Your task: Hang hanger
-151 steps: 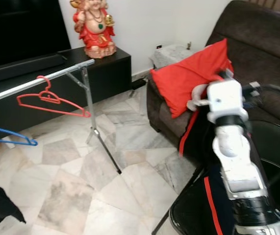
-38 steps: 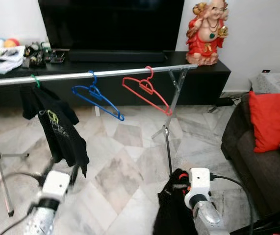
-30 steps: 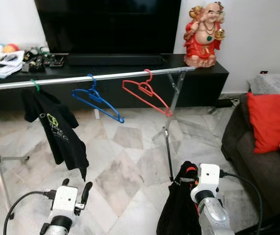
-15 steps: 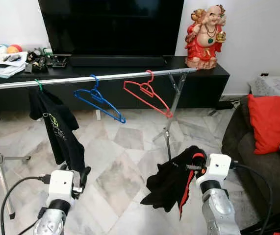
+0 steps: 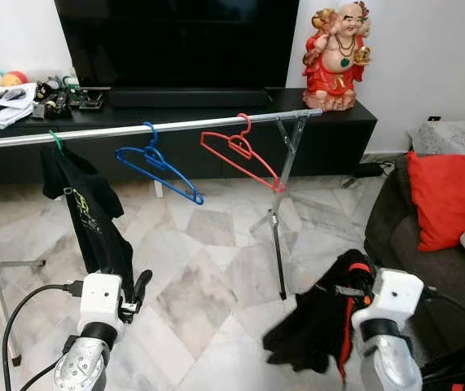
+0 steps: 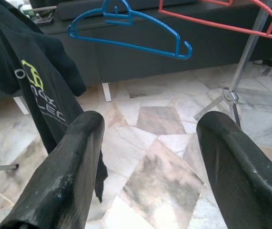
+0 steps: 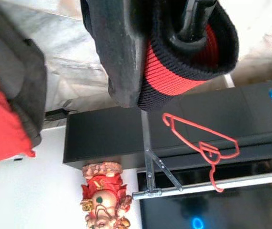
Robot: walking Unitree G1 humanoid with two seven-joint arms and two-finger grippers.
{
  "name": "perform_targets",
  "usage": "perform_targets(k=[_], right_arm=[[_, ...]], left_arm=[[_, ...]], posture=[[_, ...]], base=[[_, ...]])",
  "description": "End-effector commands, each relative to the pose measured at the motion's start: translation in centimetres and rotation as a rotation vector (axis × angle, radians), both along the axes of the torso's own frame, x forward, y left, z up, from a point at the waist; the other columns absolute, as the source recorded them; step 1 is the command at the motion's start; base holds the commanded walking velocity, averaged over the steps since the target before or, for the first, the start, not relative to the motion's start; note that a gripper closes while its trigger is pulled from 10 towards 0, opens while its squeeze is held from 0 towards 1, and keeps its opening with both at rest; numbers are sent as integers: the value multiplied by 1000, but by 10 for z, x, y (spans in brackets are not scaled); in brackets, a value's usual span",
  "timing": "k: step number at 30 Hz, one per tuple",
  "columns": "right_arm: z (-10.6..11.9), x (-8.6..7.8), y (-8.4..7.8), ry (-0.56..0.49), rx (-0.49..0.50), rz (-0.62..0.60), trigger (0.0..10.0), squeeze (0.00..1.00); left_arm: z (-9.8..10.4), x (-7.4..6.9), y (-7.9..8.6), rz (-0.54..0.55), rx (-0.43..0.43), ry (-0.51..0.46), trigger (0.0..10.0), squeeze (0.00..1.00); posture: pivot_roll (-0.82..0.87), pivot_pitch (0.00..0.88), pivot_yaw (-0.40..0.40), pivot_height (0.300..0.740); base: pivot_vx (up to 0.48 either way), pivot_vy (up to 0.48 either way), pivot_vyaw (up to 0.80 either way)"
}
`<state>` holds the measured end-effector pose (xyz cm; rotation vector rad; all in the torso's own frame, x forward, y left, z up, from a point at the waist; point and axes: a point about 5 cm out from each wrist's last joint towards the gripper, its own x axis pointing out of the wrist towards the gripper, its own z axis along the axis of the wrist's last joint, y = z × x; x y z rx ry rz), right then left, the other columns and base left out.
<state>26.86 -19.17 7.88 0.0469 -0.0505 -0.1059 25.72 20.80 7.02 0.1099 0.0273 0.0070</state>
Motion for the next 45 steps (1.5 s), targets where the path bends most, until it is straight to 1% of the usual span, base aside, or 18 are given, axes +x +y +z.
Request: perform_targets(k=[1,7,9,14,17,30,45], right_arm=[[8,1,1,-22,-18,1,10000,0],[13,4,4,-15,-14,-2,10000,0],[14,7,7,-14,-14,3,10000,0],[12,10,13,6,-11,21,10000,0],[13,11,16,0,-26,43,10000,0],[15,14,15,-1,-28,46,10000,0],[14,17,20,5,-36,70,10000,0]], left_arm=[[4,1,1,-6,1,0,10000,0],[7,3,2,-13,-4,-3,10000,0],[8,4,0,-22,-9,-5,10000,0],[8,3,-3,-27,-16,4,10000,0],[7,3,-4,-31,-19,7,10000,0],[8,4,-6,-39,-23,9,10000,0],[8,5,-7,-37,-27,11,10000,0]], posture=[[-1,67,8,740],[1,69,10,740],[4,71,12,740],[5,74,11,740],[6,74,11,740],[8,73,9,740],[12,68,5,740]], base=[[0,0,0],[0,0,0],[0,0,0],[286,0,0],[303,0,0],[305,0,0],[309,0,0]])
